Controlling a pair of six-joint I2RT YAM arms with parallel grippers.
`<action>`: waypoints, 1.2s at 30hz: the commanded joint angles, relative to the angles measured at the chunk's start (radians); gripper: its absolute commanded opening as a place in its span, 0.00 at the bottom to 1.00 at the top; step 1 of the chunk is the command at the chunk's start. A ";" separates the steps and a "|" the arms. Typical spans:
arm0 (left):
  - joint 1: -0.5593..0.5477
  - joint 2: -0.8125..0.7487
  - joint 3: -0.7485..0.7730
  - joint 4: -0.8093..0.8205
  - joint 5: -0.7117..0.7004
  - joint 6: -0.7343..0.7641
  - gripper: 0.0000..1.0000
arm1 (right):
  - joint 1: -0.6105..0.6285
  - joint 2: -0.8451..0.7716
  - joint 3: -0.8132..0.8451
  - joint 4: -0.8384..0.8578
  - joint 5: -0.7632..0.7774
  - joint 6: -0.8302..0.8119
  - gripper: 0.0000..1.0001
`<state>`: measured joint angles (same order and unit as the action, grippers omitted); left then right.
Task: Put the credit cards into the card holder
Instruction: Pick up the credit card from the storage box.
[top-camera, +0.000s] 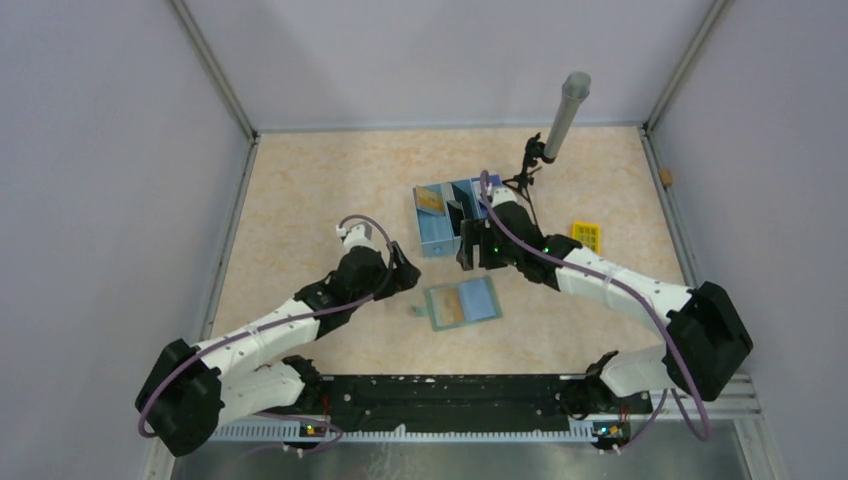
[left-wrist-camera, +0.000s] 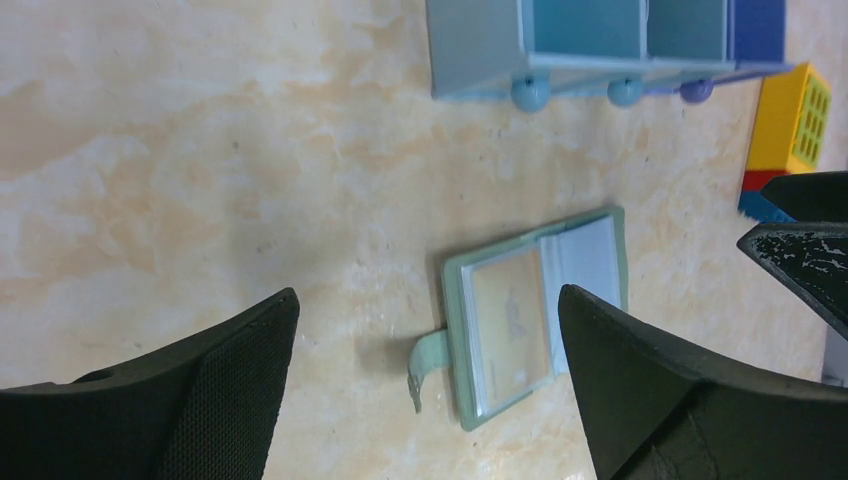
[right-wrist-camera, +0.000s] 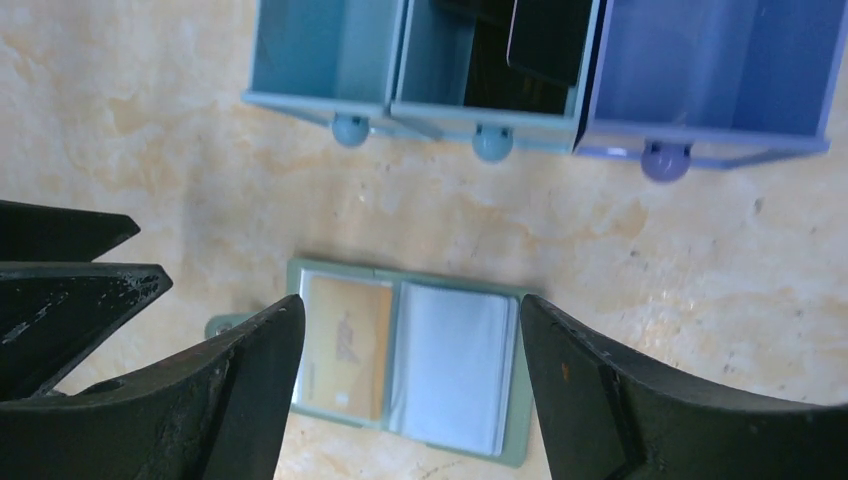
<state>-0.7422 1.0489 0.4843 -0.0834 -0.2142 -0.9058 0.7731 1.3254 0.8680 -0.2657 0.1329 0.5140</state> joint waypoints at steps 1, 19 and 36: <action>0.113 0.004 0.065 0.065 0.125 0.095 0.99 | -0.047 0.082 0.150 0.041 -0.065 -0.105 0.78; 0.323 0.049 0.068 0.076 0.252 0.159 0.99 | -0.053 0.524 0.604 0.112 -0.068 -0.204 0.70; 0.339 0.036 0.043 0.107 0.267 0.157 0.99 | -0.030 0.802 0.879 0.053 0.009 -0.262 0.62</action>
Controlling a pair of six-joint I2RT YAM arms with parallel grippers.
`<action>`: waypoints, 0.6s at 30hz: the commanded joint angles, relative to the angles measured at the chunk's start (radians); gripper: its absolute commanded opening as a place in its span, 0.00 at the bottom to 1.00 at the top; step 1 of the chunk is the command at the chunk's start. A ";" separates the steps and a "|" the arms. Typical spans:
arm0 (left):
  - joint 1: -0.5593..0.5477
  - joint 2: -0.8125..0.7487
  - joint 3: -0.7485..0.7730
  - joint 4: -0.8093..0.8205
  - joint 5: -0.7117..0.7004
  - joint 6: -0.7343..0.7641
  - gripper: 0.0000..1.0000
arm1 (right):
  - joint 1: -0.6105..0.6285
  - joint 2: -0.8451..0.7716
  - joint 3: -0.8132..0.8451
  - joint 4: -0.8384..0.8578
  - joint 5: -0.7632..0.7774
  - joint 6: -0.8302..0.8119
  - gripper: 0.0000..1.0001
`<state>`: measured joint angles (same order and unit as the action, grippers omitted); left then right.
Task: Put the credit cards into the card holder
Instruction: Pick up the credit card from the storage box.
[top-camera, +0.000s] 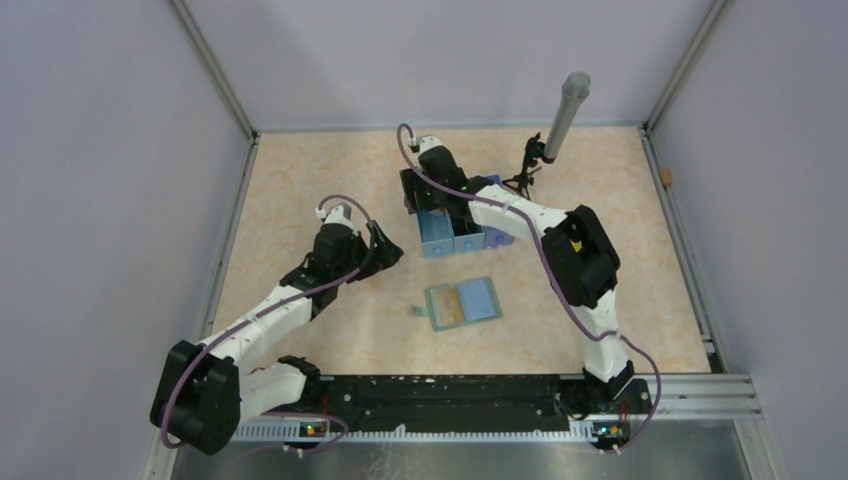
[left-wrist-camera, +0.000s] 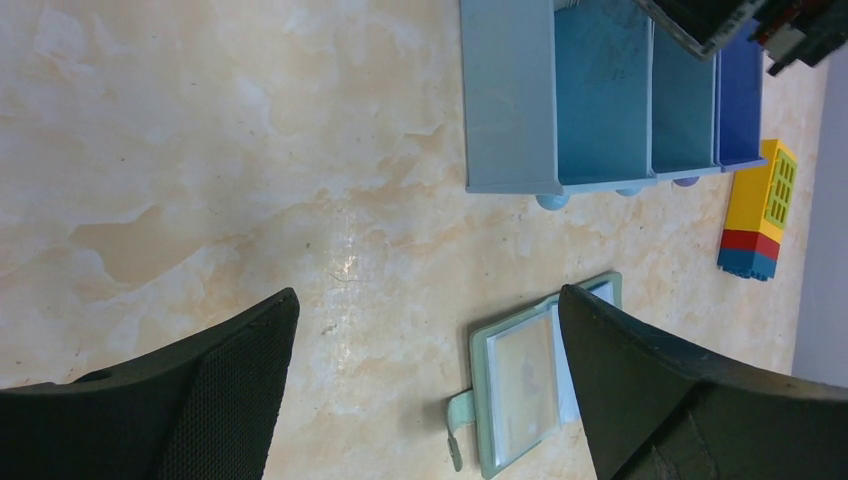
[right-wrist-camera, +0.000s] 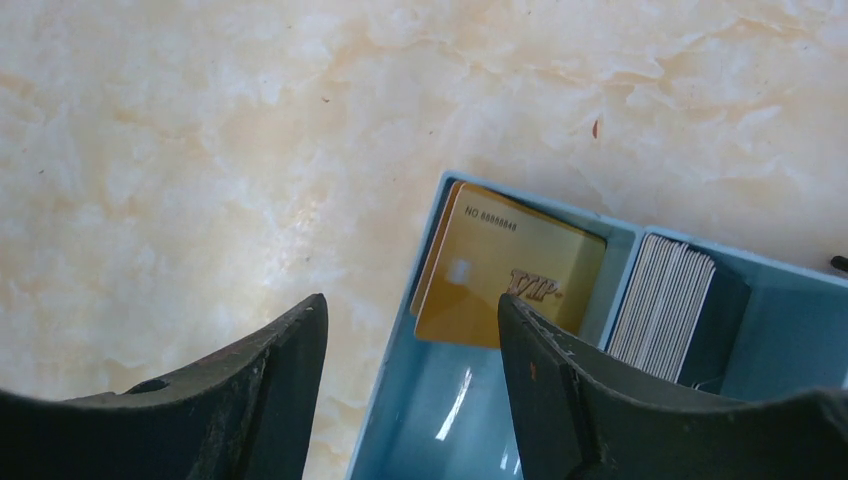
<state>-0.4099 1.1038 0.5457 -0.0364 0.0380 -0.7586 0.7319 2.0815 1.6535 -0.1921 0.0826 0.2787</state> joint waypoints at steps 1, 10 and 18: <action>0.008 -0.021 -0.020 0.062 0.016 0.009 0.99 | 0.014 0.057 0.108 -0.028 0.077 -0.028 0.63; 0.009 -0.027 -0.038 0.074 0.020 0.000 0.99 | 0.045 0.133 0.219 -0.091 0.107 -0.036 0.60; 0.011 -0.036 -0.047 0.078 0.020 -0.004 0.99 | 0.059 0.142 0.250 -0.102 0.115 -0.019 0.53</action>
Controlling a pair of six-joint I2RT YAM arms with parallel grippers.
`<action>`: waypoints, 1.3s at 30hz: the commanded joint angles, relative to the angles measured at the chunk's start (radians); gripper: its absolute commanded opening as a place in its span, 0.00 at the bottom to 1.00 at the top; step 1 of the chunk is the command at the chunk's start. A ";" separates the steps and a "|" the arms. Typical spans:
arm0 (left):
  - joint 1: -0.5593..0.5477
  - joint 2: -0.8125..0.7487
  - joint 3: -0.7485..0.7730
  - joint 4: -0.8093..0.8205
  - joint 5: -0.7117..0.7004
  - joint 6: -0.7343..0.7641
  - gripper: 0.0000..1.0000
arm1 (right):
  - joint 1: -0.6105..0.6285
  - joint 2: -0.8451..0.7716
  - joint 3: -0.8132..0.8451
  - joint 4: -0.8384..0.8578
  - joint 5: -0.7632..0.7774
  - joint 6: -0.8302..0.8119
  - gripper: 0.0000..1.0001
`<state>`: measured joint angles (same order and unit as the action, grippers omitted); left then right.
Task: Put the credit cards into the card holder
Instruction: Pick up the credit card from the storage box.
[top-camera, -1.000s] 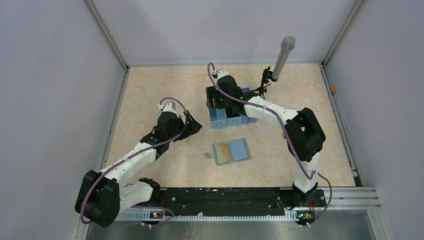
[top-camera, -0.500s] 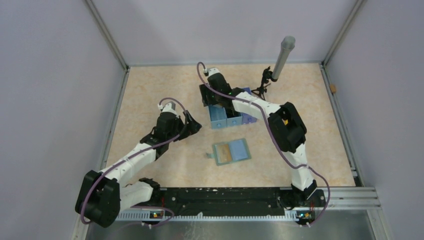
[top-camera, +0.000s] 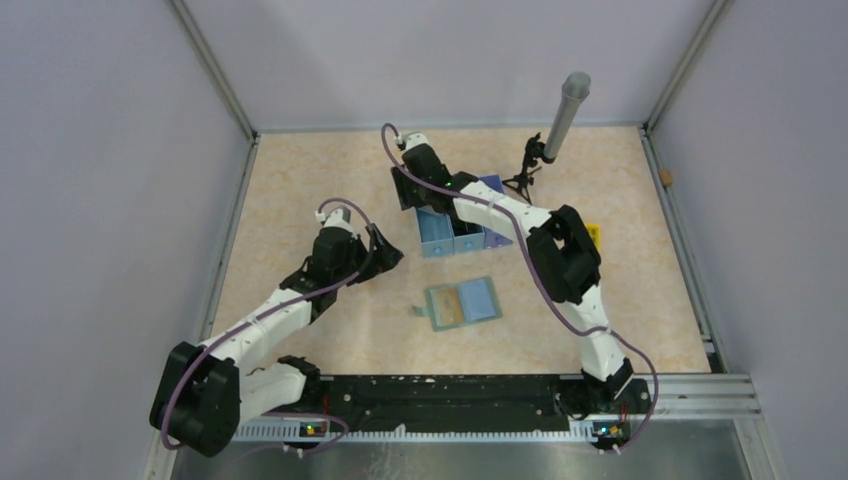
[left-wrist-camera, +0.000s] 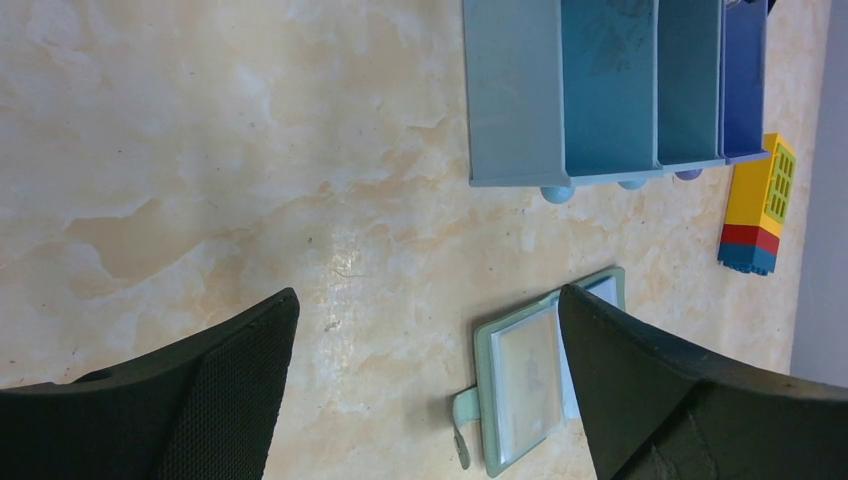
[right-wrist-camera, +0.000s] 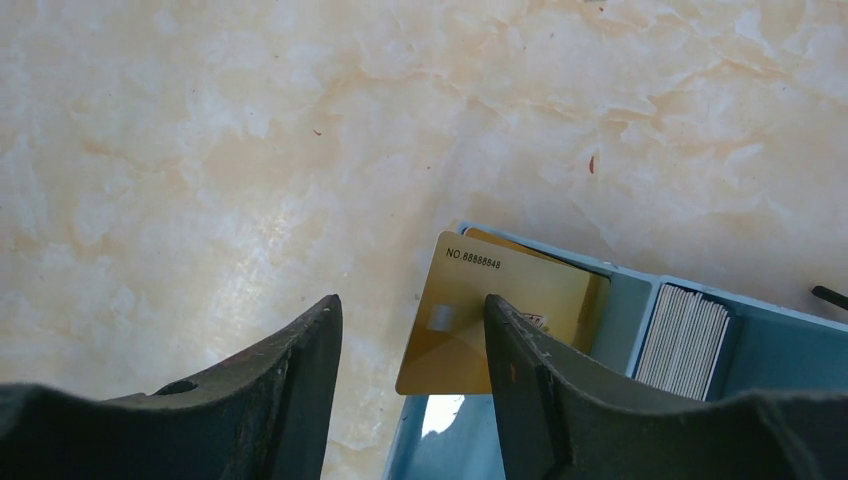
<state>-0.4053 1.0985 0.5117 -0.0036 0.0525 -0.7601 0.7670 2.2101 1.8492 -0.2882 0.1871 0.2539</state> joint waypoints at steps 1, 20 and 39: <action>0.007 -0.032 -0.014 0.045 0.006 -0.002 0.99 | 0.026 0.012 0.056 -0.004 0.015 0.005 0.52; 0.012 -0.040 -0.032 0.057 0.012 -0.018 0.99 | 0.052 0.019 0.101 -0.039 0.138 -0.043 0.19; 0.012 -0.106 -0.042 0.025 0.004 -0.020 0.99 | 0.103 -0.161 -0.011 0.010 0.390 -0.118 0.00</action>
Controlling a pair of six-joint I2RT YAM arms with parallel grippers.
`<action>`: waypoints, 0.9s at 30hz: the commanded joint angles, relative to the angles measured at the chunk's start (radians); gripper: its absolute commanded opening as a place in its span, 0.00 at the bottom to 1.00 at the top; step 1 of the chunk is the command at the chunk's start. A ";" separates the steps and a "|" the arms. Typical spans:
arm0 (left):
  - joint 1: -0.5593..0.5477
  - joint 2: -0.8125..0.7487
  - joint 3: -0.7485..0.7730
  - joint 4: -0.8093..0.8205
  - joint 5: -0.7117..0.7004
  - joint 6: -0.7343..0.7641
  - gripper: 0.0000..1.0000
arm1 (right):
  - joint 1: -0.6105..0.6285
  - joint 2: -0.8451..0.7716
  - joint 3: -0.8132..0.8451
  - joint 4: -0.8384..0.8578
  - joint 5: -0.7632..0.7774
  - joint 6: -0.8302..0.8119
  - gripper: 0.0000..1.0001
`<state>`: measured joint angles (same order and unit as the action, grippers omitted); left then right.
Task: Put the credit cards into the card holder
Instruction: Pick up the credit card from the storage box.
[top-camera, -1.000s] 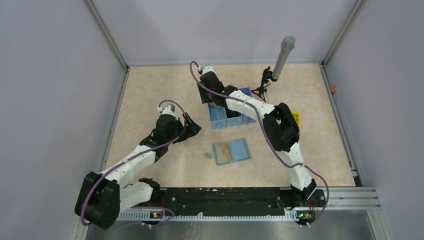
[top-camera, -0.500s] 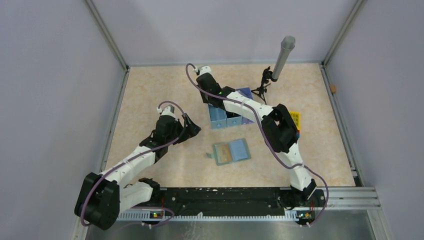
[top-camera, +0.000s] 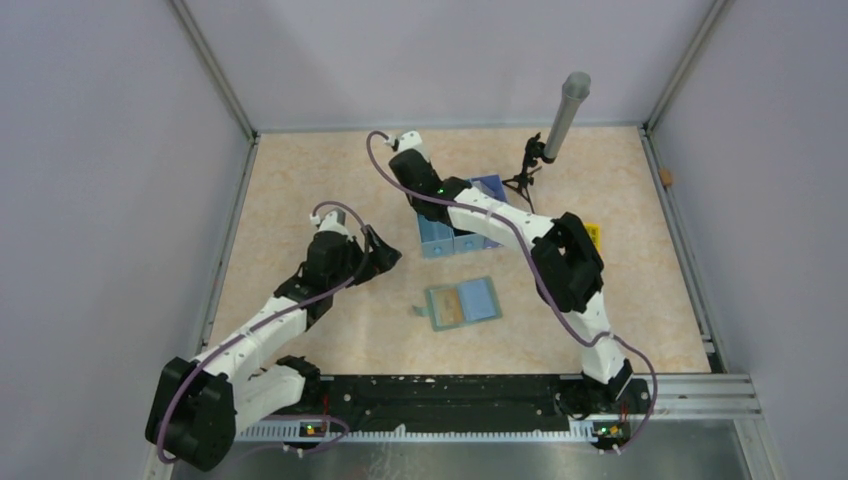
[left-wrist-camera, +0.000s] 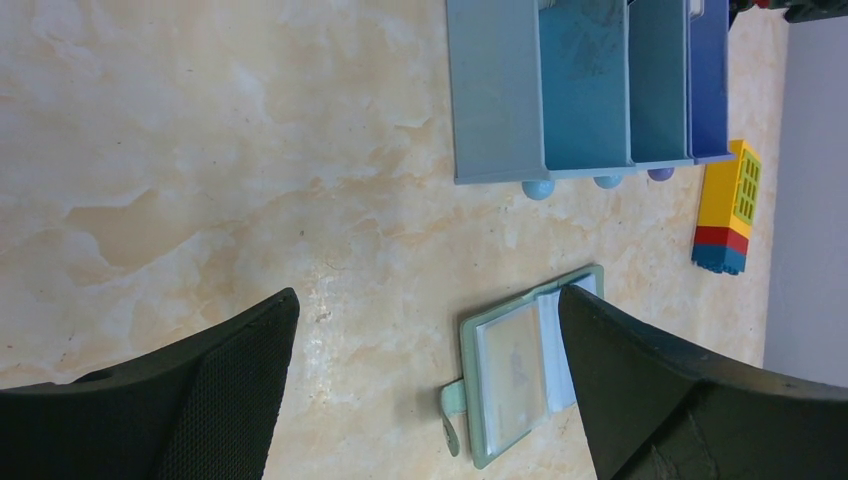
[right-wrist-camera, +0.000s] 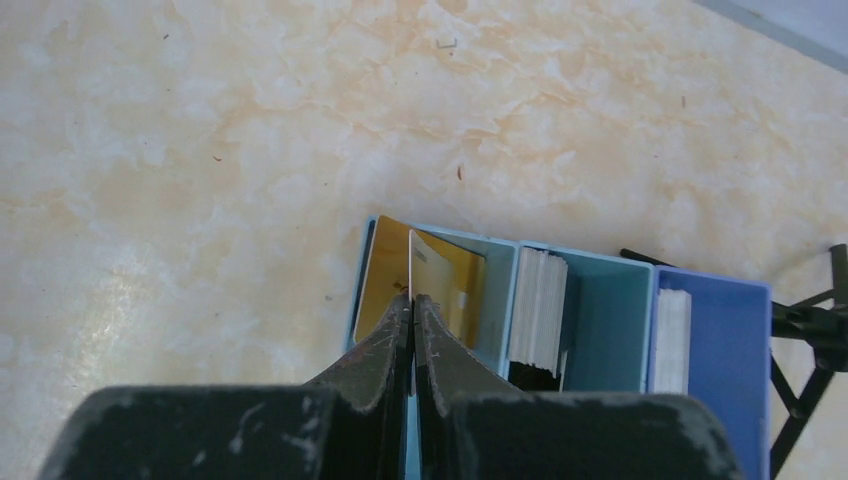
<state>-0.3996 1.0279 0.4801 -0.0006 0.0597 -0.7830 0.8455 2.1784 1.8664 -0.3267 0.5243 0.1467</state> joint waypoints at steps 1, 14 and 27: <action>0.006 -0.040 -0.010 0.020 -0.002 0.006 0.99 | 0.028 -0.148 -0.040 0.052 0.074 -0.015 0.00; -0.013 -0.135 0.032 0.050 0.244 0.153 0.97 | -0.034 -0.689 -0.456 -0.008 -0.274 0.046 0.00; -0.322 -0.077 0.091 0.158 0.403 0.255 0.99 | -0.198 -0.980 -0.774 -0.118 -1.095 0.061 0.00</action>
<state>-0.6506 0.9119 0.5110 0.0853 0.4171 -0.5831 0.6453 1.2400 1.1328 -0.4007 -0.2459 0.2203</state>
